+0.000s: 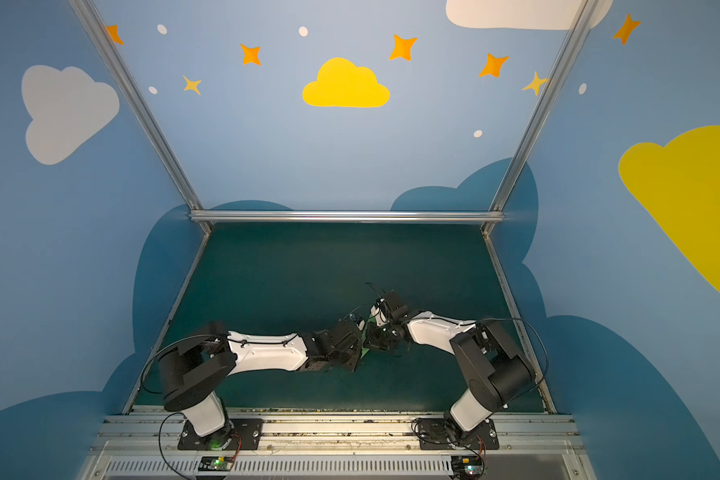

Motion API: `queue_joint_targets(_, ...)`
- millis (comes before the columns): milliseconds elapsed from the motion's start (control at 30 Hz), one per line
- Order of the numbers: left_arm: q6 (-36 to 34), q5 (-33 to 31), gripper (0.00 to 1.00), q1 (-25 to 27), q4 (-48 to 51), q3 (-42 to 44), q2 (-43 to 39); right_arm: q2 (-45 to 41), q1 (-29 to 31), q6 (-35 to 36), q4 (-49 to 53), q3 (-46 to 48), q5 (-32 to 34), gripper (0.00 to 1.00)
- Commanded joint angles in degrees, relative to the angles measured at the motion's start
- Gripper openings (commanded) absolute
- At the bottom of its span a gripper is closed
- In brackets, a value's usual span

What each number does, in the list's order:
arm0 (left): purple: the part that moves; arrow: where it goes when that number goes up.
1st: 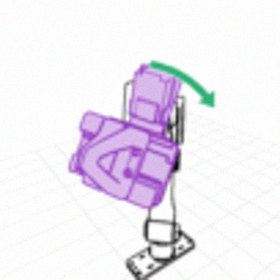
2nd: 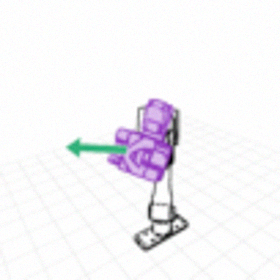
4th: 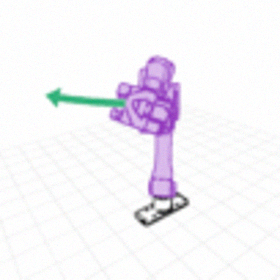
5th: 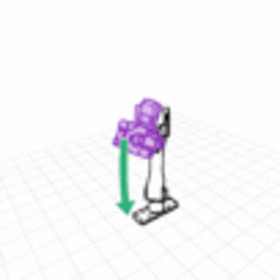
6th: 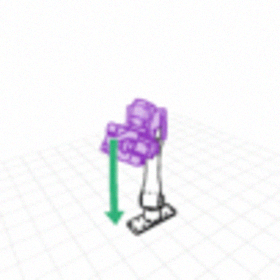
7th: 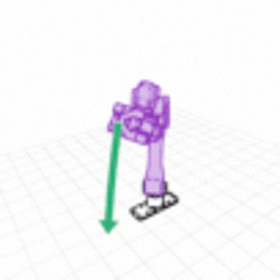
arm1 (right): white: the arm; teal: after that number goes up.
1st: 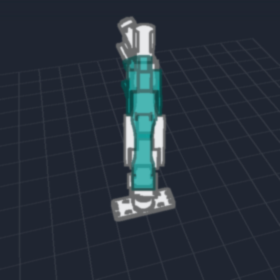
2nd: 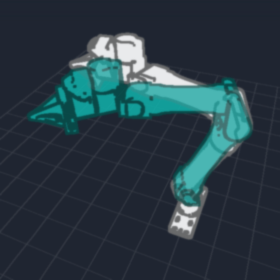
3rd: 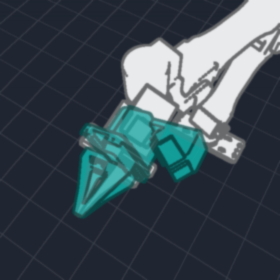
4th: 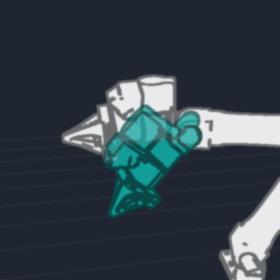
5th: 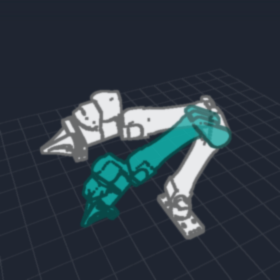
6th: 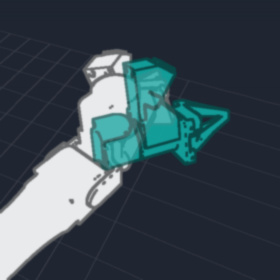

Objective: Fold a paper plane with a square sheet of paper (fold left side to right side)

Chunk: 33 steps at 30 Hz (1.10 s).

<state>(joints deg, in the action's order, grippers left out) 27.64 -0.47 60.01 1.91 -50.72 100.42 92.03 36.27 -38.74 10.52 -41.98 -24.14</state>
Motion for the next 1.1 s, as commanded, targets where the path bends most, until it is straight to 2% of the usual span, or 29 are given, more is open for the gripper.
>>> queue_joint_targets(0, -0.5, 2.8, 0.24, 0.1, 2.3, 2.1, 3.1, 1.1, 0.3, -0.1, -0.1, 1.2, 1.8, 0.00)
queue_joint_targets(233, -0.4, 3.6, 0.25, -1.2, 2.8, 2.5, 0.3, 1.4, 0.2, -0.5, 0.3, 1.9, 2.8, 0.00)
queue_joint_targets(400, 0.2, 8.3, 0.37, -4.1, 1.8, 4.2, -6.8, 1.9, 0.2, -1.0, 0.7, 2.1, 3.0, 0.00)
queue_joint_targets(500, 0.1, 11.2, 0.38, -4.3, 1.7, 4.1, -8.8, 2.4, 0.2, -1.2, 0.9, 2.2, 3.1, 0.00)
queue_joint_targets(600, 0.5, 14.9, 0.30, -4.0, 0.5, 3.8, -8.7, 2.8, 0.2, -1.4, 0.9, 2.2, 3.1, 0.00)
queue_joint_targets(800, 0.6, 16.9, 0.05, -2.1, -1.7, 2.4, -5.3, 3.5, 0.3, -1.7, 0.7, 2.0, 2.9, 0.00)
queue_joint_targets(1067, 0.5, 14.4, 0.04, -2.2, -2.8, 1.5, -3.0, 3.6, 0.3, -1.6, 0.7, 2.2, 2.7, 0.00)
